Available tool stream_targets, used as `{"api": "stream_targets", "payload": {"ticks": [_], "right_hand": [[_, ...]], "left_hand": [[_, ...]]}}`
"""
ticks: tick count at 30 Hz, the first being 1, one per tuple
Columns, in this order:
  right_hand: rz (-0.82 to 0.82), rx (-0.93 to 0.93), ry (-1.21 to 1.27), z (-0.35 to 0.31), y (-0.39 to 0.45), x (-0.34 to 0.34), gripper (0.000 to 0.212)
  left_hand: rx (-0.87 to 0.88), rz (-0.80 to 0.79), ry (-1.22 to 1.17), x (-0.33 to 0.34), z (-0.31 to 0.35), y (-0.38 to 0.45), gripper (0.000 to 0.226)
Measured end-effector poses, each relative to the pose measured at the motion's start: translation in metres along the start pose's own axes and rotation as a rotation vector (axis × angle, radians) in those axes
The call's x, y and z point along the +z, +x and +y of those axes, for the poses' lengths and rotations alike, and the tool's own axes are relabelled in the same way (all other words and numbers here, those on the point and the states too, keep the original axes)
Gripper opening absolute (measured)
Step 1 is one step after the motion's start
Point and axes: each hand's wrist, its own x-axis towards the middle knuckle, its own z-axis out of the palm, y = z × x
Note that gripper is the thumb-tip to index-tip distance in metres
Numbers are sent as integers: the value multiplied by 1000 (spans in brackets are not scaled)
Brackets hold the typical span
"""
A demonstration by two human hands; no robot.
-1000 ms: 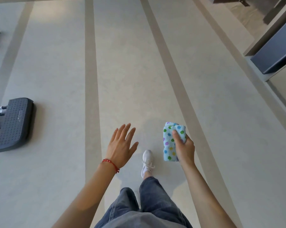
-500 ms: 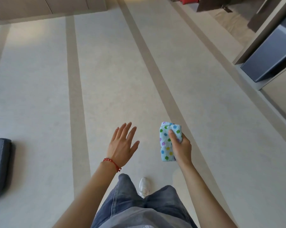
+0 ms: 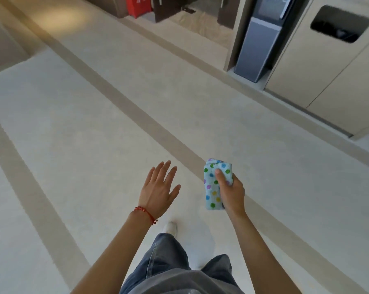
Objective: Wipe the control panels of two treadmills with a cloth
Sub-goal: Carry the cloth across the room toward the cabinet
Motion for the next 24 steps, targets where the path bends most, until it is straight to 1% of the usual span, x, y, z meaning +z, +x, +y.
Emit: {"api": "stream_targets", "payload": {"ticks": [3,7,13,16,18,20,24], "right_hand": [[105,36,40,-11,13,10,29],[270,95,117,-17,27,8,20],[482,163,217,-13,40,-22,22],[543,196,231,-10,52,-37,24],[583,211,229,-10,70,-48,21],[600,211,235,-13,93,-61,18],[605,192,250,-27,154,-92,20]], "left_hand": [[98,-22,5,-8,-20,41,71],[255,-40,-5,-8,-29,87,69],[463,-94,-62,7,-4,151,67],[537,-92,-84,16,16,178,67],[575,-99,-91,23,32,203,67],[599,-105,-87,31,49,230,67],[621,-100,-91,43,82,294,68]]}}
